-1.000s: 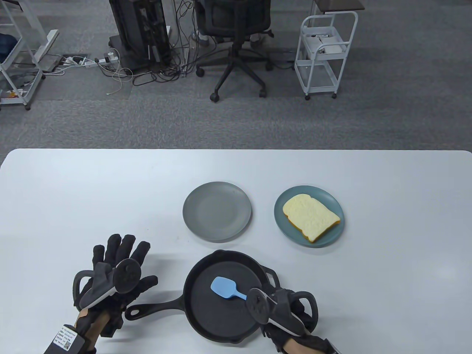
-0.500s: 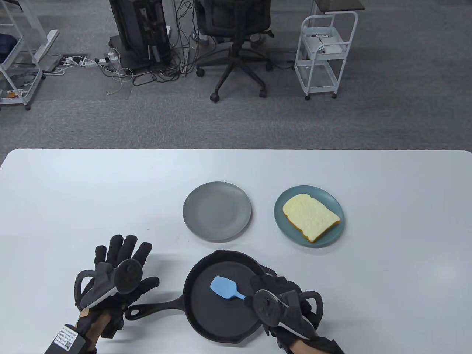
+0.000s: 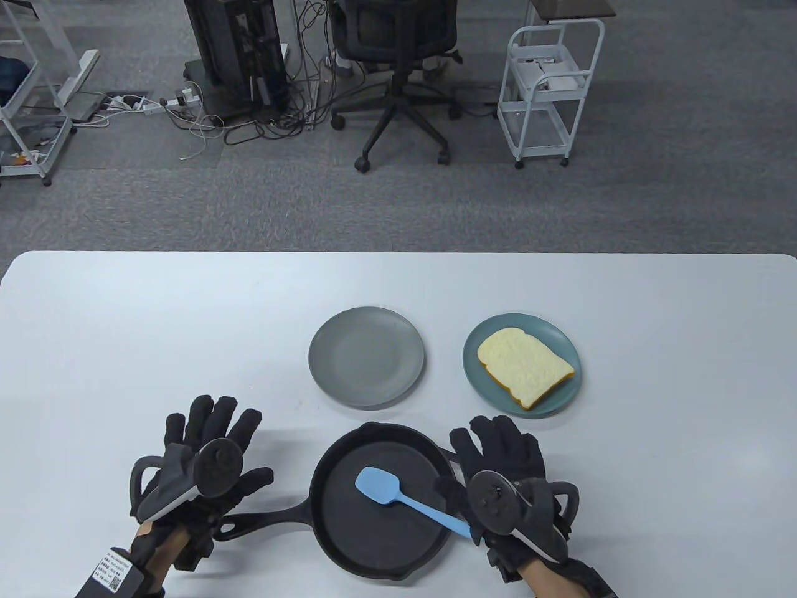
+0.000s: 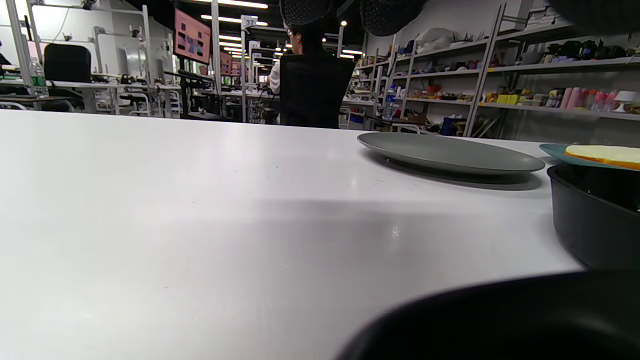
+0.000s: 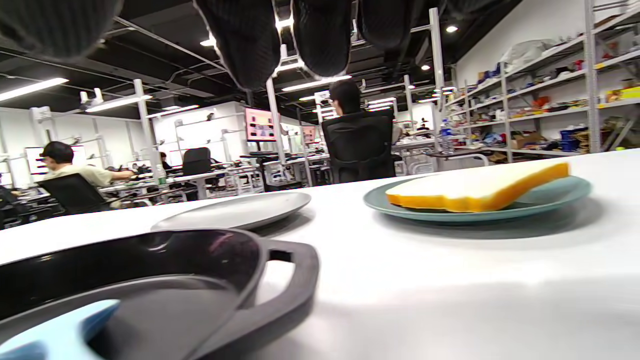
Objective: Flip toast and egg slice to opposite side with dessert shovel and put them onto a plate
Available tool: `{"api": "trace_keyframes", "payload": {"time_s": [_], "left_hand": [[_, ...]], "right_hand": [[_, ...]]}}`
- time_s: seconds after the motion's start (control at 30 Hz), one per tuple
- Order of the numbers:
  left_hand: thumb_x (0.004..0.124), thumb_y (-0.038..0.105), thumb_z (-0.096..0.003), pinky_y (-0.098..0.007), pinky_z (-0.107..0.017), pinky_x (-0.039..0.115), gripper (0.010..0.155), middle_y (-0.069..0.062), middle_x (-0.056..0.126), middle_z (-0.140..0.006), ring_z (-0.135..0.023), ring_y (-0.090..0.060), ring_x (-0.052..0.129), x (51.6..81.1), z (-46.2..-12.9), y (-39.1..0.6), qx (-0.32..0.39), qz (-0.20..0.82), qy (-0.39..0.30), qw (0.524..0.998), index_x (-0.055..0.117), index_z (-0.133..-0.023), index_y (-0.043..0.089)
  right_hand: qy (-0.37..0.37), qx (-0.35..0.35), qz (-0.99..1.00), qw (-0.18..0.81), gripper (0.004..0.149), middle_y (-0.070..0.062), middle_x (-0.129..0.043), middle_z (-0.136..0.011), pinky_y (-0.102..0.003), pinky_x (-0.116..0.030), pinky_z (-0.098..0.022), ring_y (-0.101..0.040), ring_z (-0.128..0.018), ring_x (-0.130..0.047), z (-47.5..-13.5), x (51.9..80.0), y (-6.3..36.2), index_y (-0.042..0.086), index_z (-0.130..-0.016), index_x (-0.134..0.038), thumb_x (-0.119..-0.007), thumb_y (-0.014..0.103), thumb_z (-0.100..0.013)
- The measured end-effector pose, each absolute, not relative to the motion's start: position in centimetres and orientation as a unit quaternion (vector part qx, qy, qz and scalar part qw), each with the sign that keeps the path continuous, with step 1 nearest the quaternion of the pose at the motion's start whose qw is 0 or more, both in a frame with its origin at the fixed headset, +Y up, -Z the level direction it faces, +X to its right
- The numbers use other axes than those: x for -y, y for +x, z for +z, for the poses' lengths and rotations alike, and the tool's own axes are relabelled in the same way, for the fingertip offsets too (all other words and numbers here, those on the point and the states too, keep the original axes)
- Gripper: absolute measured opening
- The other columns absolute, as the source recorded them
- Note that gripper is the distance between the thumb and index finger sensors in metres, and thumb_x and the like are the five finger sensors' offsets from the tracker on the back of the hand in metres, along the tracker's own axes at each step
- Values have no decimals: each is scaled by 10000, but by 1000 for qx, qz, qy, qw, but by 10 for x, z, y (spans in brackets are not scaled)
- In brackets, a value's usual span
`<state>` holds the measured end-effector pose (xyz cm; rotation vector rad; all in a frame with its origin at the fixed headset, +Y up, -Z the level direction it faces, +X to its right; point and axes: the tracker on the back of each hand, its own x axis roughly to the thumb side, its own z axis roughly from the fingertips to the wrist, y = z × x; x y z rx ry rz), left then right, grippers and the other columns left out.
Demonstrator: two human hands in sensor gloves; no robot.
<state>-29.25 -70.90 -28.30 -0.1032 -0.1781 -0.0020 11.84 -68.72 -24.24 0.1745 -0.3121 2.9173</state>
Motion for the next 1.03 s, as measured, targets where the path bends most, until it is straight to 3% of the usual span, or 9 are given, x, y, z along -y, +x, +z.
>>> {"api": "trace_keyframes", "payload": {"time_s": [0.33, 1.03], "left_hand": [[545, 774, -285, -678, -800, 174, 963, -80, 222, -1258, -1161, -451, 163, 709, -283, -294, 88, 4, -55, 995, 293, -1129, 385], [543, 776, -284, -676, -800, 171, 967, -80, 213, -1255, -1157, -450, 154, 710, -284, -295, 90, 0, -57, 994, 287, -1128, 379]], "right_hand": [[-20, 67, 993, 99, 863, -66, -399, -1296, -719, -264, -759, -412, -1168, -279, -258, 694, 164, 332, -1113, -542, -623, 738, -355], [-45, 47, 995, 77, 859, -88, -401, -1291, -720, -277, -756, -418, -1163, -299, -264, 702, 172, 314, -1114, -536, -631, 725, -366]]}}
